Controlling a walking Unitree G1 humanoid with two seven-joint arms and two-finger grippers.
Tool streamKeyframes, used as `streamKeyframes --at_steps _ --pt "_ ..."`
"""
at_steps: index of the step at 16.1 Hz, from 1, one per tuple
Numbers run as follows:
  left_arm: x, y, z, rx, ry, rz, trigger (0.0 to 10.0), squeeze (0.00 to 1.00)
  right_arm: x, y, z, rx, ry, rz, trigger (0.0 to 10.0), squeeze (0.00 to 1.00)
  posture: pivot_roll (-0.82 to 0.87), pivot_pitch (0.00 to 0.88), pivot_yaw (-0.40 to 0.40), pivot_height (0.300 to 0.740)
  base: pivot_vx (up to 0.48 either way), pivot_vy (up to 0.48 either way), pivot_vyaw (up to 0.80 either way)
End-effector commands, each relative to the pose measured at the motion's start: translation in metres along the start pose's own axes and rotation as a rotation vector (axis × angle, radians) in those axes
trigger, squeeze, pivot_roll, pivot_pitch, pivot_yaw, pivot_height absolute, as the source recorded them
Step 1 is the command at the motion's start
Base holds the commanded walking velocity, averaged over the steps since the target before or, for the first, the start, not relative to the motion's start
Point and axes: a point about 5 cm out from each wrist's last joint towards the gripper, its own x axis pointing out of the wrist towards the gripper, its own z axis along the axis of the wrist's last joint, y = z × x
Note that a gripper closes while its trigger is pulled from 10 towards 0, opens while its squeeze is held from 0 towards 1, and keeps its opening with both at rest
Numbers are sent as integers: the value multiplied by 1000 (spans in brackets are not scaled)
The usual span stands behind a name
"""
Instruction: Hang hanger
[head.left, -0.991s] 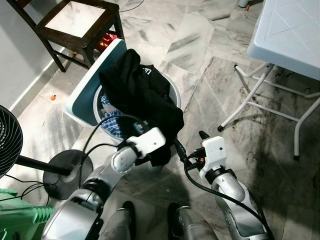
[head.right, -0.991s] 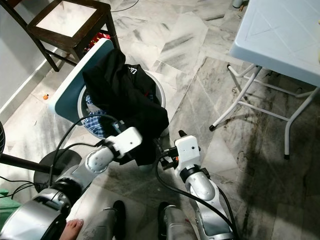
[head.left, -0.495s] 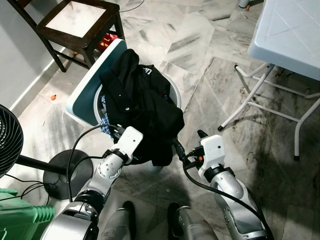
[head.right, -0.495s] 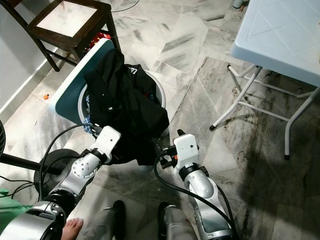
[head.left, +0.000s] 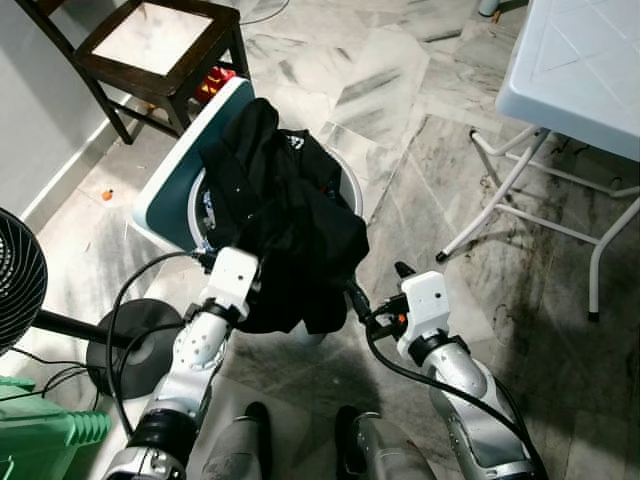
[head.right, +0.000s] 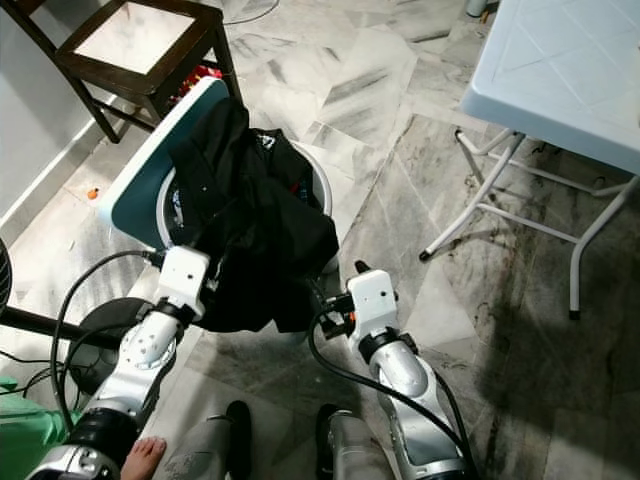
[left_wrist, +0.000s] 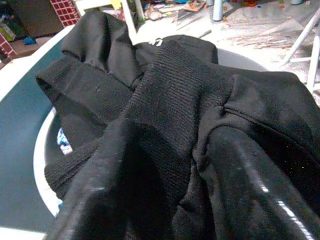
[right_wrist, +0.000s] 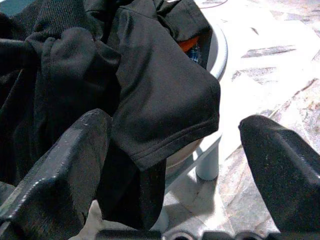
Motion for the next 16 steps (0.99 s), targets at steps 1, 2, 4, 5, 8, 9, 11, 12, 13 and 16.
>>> streamKeyframes --at_steps 1,2,4,5,8,9,11,12,13,16 --pt "-9 -1 -8 -2 37 -7 10000 1000 -2 2 -6 5 17 7 10000 0 -44 273 6 740 0 0 0" --pt "-13 0 -8 -14 54 3 10000 1000 -2 3 -6 6 16 8 10000 0 -43 275 6 740 0 0 0" --pt "-21 6 -8 -35 51 38 10000 1000 -2 3 -6 6 17 9 10000 0 -42 277 7 740 0 0 0" --pt "-28 10 -7 -54 42 72 10000 1000 -3 3 -7 7 19 8 10000 0 -41 280 7 740 0 0 0" --pt "-43 19 -8 -99 57 143 10000 1000 -4 3 -8 9 20 5 10000 0 -37 281 8 740 0 0 0" --pt "-43 20 -8 -163 78 172 10000 1000 -3 3 -8 9 21 8 10000 0 -33 283 4 740 0 0 0" --pt "-37 18 -4 -257 92 190 10000 1000 -2 4 -7 8 20 15 10000 0 -32 284 -2 740 0 0 0" --pt "-35 17 -2 -321 98 206 10000 1000 -2 4 -7 7 20 16 10000 0 -33 285 -5 740 0 0 0" --pt "-32 16 0 -387 108 225 10000 1000 -2 3 -7 7 20 17 10000 0 -34 286 -7 740 0 0 0" --pt "-27 11 0 -577 159 280 10000 1000 -3 4 -7 2 22 26 10000 0 -41 287 -13 740 0 0 0"
